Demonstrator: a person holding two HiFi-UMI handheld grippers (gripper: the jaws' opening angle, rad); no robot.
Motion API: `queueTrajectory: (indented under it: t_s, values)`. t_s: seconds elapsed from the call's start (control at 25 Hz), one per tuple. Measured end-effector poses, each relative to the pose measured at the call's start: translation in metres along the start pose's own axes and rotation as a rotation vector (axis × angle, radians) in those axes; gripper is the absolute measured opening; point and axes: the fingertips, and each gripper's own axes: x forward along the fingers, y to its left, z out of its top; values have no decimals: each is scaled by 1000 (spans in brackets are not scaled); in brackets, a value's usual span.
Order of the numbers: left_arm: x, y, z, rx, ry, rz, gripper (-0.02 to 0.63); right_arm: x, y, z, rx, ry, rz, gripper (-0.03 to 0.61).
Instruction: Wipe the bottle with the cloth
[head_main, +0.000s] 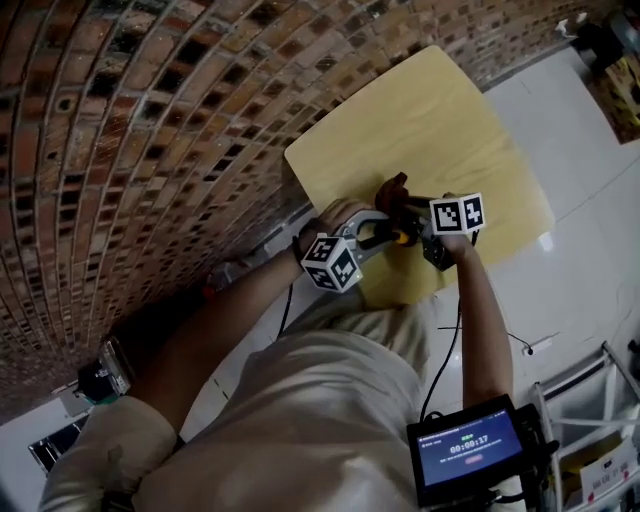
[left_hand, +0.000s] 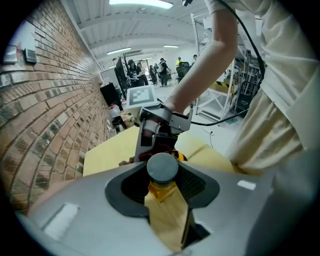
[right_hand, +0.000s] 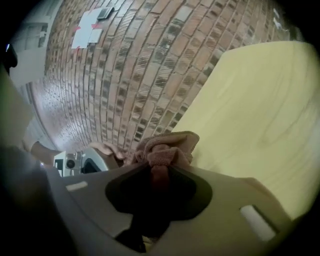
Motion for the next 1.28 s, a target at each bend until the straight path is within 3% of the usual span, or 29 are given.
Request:
queueTrajectory:
  t_s: [0.2, 0.28, 0.4, 0.44, 0.52, 0.64, 0.76, 0.84, 0.96, 1.04, 1.12, 1.28]
  values:
    - [1, -2, -1, 28, -6, -19, 176, 14, -62, -27, -28, 120, -224, 94]
    - [3, -1, 0, 40, -7, -25, 176, 19, -85, -42, -134, 216, -353, 94]
    - [8, 1, -2, 91, 8, -32, 176, 25, -96, -53, -303, 305, -460, 92]
    - [8, 3, -4, 106, 16, -33, 178, 25, -96, -55, -312, 309, -480, 92]
    - [8, 8, -8, 120, 32, -34, 178, 18, -96, -54, -236, 248, -490, 94]
    - [5, 14, -12, 125, 52, -39, 178, -1, -93, -43, -39, 49, -450, 94]
    - [1, 9, -8, 124, 47, -62, 176, -23, -84, -31, 76, -133, -386, 94]
    - [0, -4, 1, 160, 27, -89, 176, -40, -77, -24, 107, -222, -347, 94]
    - [2, -28, 12, 286, 9, -138, 176, -63, -55, -14, 82, -296, -260, 94]
    - [2, -42, 16, 371, 3, -176, 176, -76, -34, -7, 34, -287, -187, 94]
    - [1, -52, 18, 464, 0, -202, 176, -81, -11, -1, -45, -215, -117, 94]
    - [-2, -63, 21, 656, 9, -232, 176, -62, 31, -5, -189, 74, 31, 95]
